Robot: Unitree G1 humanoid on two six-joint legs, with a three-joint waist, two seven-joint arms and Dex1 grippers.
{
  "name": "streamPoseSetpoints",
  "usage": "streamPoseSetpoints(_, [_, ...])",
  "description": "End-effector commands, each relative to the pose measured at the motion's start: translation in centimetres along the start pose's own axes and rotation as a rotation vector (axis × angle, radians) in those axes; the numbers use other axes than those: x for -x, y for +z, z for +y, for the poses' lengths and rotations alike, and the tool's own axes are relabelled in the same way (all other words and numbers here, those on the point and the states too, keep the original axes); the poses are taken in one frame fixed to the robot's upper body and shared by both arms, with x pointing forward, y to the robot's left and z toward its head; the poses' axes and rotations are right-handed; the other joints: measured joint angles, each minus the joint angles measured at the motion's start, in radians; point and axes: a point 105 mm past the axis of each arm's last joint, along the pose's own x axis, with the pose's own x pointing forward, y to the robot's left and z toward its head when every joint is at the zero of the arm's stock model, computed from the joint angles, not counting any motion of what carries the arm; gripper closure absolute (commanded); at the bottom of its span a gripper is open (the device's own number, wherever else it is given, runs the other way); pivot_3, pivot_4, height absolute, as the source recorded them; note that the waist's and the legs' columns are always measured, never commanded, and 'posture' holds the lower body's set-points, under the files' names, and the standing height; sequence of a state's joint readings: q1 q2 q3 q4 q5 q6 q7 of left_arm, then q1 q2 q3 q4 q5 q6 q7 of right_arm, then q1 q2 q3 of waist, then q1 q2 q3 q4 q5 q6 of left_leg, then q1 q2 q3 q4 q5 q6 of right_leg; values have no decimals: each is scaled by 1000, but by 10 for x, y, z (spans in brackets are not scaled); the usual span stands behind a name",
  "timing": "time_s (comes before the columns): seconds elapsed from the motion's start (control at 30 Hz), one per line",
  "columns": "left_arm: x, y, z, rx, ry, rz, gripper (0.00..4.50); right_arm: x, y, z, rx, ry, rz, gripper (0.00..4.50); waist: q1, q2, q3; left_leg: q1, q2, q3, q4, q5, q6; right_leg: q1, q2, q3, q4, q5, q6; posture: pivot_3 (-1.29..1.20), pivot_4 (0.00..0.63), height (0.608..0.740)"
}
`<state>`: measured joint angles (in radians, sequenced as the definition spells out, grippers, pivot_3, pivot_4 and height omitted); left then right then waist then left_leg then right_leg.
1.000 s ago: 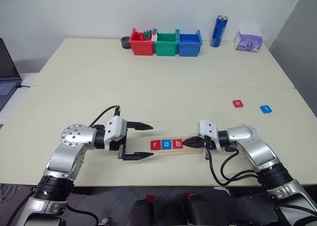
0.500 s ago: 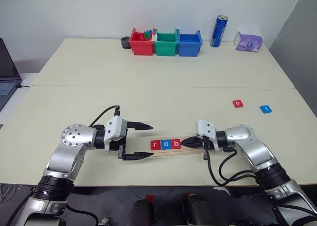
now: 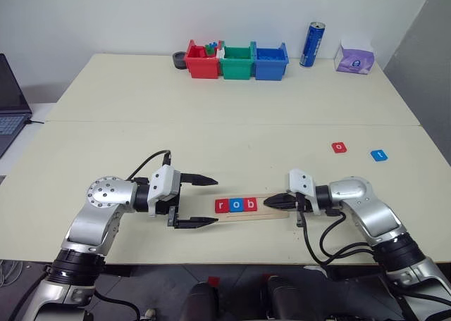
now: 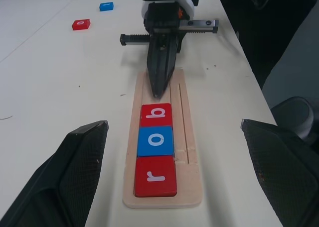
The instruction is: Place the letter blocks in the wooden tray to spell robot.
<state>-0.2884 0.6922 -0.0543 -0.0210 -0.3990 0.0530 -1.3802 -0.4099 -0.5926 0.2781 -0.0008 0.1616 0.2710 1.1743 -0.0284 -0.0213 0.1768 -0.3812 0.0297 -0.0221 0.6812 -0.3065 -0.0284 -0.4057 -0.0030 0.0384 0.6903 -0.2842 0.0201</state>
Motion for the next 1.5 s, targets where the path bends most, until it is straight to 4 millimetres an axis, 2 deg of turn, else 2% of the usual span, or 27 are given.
streamPoseSetpoints(0.03, [-3,9,0,-34,-12,-26,0,19,22,4,-2,-6,-60,4475,0,0,0,0,0,0,0,0,0,0,0,0,0,0,0,0,150,740])
streamPoseSetpoints(0.07, [-3,9,1,-34,-12,-27,0,25,25,8,-15,5,-63,4475,0,0,0,0,0,0,0,0,0,0,0,0,0,0,0,0,150,740])
streamPoseSetpoints(0.1, [-3,9,1,-34,-12,-27,0,30,27,11,-23,8,-65,4218,1,0,0,0,0,0,0,0,0,0,0,0,0,0,0,0,150,740])
streamPoseSetpoints(0.13, [-3,8,1,-34,-14,-28,0,37,31,13,-42,2,-76,4142,1,0,0,0,0,-1,0,0,0,0,0,0,0,0,0,0,150,740])
streamPoseSetpoints(0.2, [-3,8,0,-33,-17,-29,0,47,39,15,-75,-23,-100,3619,1,0,0,0,0,-1,0,0,0,0,0,0,0,0,0,0,150,740])
streamPoseSetpoints(0.33, [-4,8,0,-31,-18,-36,0,61,45,13,-120,-105,-122,2227,1,0,0,0,0,-1,0,0,0,0,0,0,0,0,0,0,150,740])
streamPoseSetpoints(0.5, [-9,14,1,-32,-16,-64,0,82,34,11,-155,-271,-102,484,2,0,0,-1,0,-1,0,0,0,0,0,0,-1,0,0,0,150,740])
streamPoseSetpoints(0.57, [-12,15,2,-33,-15,-74,0,88,31,7,-178,-332,-111,25,2,0,0,-1,0,0,0,0,0,0,0,0,-1,0,0,0,150,740])
streamPoseSetpoints(0.67, [-18,19,6,-38,-4,-104,0,92,26,0,-191,-454,-122,25,2,0,0,-1,-1,0,0,0,0,1,0,0,-1,0,0,0,150,740])
streamPoseSetpoints(0.87, [-40,36,20,-48,49,-187,0,108,-1,-32,-183,-886,-46,25,2,0,0,-1,-2,0,0,0,0,1,1,1,0,0,0,0,150,740])
streamPoseSetpoints(1.03, [-66,49,35,-56,134,-247,0,117,-27,-50,-258,-1113,-11,25,2,0,0,-1,-2,0,0,0,0,1,1,1,0,0,0,0,150,740])
streamPoseSetpoints(1.27, [-97,47,52,-38,230,-235,0,124,-48,-78,-382,-1281,-2,25,-2,1,-1,0,-2,1,0,0,0,0,1,3,1,0,0,0,150,740])
streamPoseSetpoints(1.5, [-117,61,71,-42,320,-287,0,126,-52,-109,-431,-1354,-20,25,0,1,-1,0,-2,2,0,0,0,0,1,3,1,0,0,0,150,740])
